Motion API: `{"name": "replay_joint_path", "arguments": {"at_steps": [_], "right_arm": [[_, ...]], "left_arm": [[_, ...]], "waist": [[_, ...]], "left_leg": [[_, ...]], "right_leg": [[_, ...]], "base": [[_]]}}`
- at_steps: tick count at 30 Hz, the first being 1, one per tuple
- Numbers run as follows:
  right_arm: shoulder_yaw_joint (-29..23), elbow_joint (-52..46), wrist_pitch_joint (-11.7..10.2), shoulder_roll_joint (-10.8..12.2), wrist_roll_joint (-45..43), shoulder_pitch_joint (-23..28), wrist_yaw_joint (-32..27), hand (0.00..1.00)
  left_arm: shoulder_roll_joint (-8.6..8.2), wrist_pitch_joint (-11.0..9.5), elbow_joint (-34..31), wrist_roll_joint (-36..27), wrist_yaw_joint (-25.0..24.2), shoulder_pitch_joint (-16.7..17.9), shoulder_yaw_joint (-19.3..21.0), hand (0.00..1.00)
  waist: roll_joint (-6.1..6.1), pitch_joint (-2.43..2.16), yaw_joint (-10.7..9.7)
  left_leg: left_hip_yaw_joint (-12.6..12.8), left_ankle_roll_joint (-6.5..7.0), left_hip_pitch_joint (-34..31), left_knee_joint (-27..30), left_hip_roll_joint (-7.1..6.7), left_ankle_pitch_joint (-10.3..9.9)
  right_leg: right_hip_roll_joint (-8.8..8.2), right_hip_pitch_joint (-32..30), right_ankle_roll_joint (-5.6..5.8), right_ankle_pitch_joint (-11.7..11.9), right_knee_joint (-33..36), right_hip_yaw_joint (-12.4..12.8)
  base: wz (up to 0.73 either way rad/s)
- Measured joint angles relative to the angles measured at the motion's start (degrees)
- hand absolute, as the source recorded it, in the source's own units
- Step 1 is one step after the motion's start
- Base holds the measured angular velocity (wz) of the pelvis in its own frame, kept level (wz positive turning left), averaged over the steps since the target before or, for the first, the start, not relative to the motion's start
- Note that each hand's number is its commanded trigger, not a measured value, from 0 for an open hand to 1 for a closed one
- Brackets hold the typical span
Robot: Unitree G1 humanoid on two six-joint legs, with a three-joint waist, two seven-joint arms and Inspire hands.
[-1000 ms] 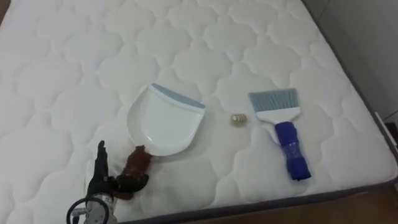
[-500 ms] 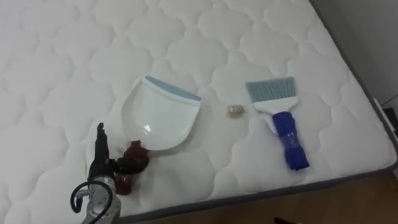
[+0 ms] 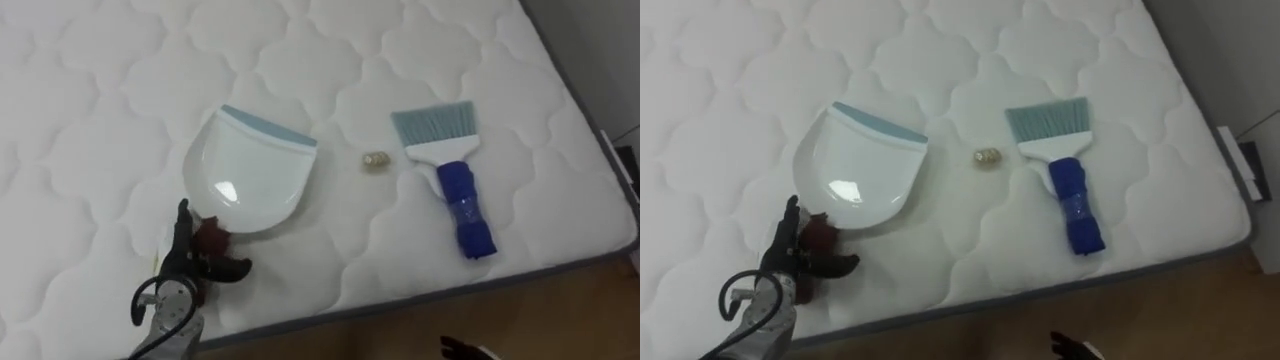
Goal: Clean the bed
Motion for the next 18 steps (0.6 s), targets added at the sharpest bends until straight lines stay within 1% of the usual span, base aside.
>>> {"name": "replay_joint_path", "arguments": {"at_steps": [1,2,3,4,5,6,7,8,9,11,13,14,16,18], "right_arm": [[0.02,0.02,0.06,-0.01,0.02,-0.39,-0.04,0.0],[0.02,0.08,0.1,0.0,0.06,-0.53,-0.07,0.0],[0.02,0.06,-0.08,0.03,1.02,-0.88,-0.19,0.0],[0.94,0.03,-0.16,0.16,1.98,-1.47,-0.63,0.0],[1.81,0.02,-0.16,0.18,2.06,-1.88,-0.93,0.0],[1.92,-0.01,-0.28,-0.21,2.4,-2.24,-1.67,0.0],[1.94,0.19,-0.08,-0.03,2.54,-2.25,-2.34,0.0],[1.97,0.23,0.01,0.05,2.56,-2.3,-2.48,0.0],[2.06,0.23,0.05,0.11,2.44,-2.35,-2.54,0.0],[1.71,0.23,0.49,0.32,2.21,-2.51,-2.72,0.0],[1.74,0.22,0.6,0.33,2.15,-2.55,-2.76,0.0],[1.82,0.21,0.71,0.33,2.21,-2.53,-2.75,0.0],[1.73,0.1,1.67,0.32,2.34,-2.62,-2.76,0.0],[1.74,0.11,2.2,0.33,2.43,-2.78,-2.75,0.0]], "left_arm": [[0.11,0.0,0.07,-0.01,0.0,-0.14,0.0,0.0],[0.02,-0.02,0.21,-0.09,0.04,-0.14,-0.21,0.0],[0.23,-0.01,0.57,-0.04,0.13,-0.13,-0.58,0.0],[0.88,0.03,0.9,-0.04,0.45,-0.14,-0.29,0.0],[1.24,0.07,0.96,-0.03,0.73,-0.14,0.1,0.0],[1.42,0.08,1.57,-0.03,1.21,-0.29,0.72,0.0],[1.44,-0.02,2.7,-0.02,1.16,-0.7,0.94,0.42],[1.44,-0.14,3.32,-0.02,1.17,-0.83,0.9,0.65],[1.34,-0.23,3.86,0.0,1.24,-1.25,0.88,1.0],[1.36,-0.45,3.9,0.06,1.28,-1.5,0.87,1.0],[1.43,-0.44,4.31,0.06,1.42,-1.52,0.85,1.0],[1.56,-0.36,4.94,0.06,1.86,-1.65,0.91,1.0],[3.06,0.14,5.49,0.13,2.44,-2.26,1.56,1.0],[3.54,0.89,6.03,0.17,2.58,-2.82,1.57,1.0]], "waist": [[-0.03,0.02,0.15],[-0.03,0.02,0.25],[-0.28,0.29,0.67],[-0.81,0.35,1.2],[-1.64,0.0,1.05],[-0.31,0.38,-0.37],[-0.23,0.32,-0.91],[-0.3,0.36,-1.0],[-0.36,0.38,-1.17],[-0.77,0.38,-1.12],[-0.83,0.34,-1.08],[-0.83,0.34,-1.1],[-0.85,0.32,-1.14],[-0.85,0.31,-1.15]], "left_leg": [[-0.6,0.0,-0.16,-0.09,0.09,0.07],[-1.89,0.0,-0.1,-0.15,0.1,0.13],[-6.96,-0.05,0.54,-0.39,0.52,0.4],[-10.71,-0.26,0.43,-0.22,0.38,0.46],[-10.9,-0.47,-0.06,0.11,-0.11,0.4],[-10.0,-1.36,-0.9,0.16,0.25,0.21],[-5.97,-1.7,-0.73,-0.82,0.43,0.6],[-4.05,-1.66,-0.67,-1.25,0.72,0.79],[-1.6,-1.4,-0.5,-1.97,1.12,1.17],[-1.1,-1.28,-0.48,-1.95,0.98,1.55],[-0.67,-1.15,-0.43,-1.76,0.69,1.63],[0.16,-0.98,-0.31,-1.76,0.57,1.74],[1.46,-0.61,-0.06,-1.78,0.4,1.96],[1.67,-0.45,0.22,-1.79,0.2,2.06]], "right_leg": [[-0.01,-1.09,-0.06,-0.07,1.42,-0.03],[-0.03,-2.1,-0.14,-0.15,3.07,-0.18],[0.07,-5.53,-0.72,-1.55,8.01,0.5],[1.44,-8.23,-1.97,-0.67,5.25,4.4],[1.63,-8.81,-2.33,2.08,1.93,5.56],[1.62,-8.81,-3.18,4.54,1.85,3.42],[1.61,-8.54,-3.36,4.42,1.62,2.59],[1.64,-8.48,-3.41,4.39,1.62,2.41],[1.73,-8.46,-3.42,4.39,1.62,2.2],[1.92,-8.48,-3.42,4.35,1.56,2.31],[1.81,-8.47,-3.34,4.3,1.59,2.57],[1.68,-8.47,-3.27,4.31,1.62,3.03],[1.38,-8.45,-3.0,4.47,1.69,3.35],[1.2,-8.15,-2.8,4.57,1.67,3.52]], "base": [[-0.13],[-0.28],[-0.47],[-0.48],[-0.08],[0.29],[0.37],[0.27],[0.21],[0.13],[-0.05],[-0.13],[-0.1],[0.0]]}}
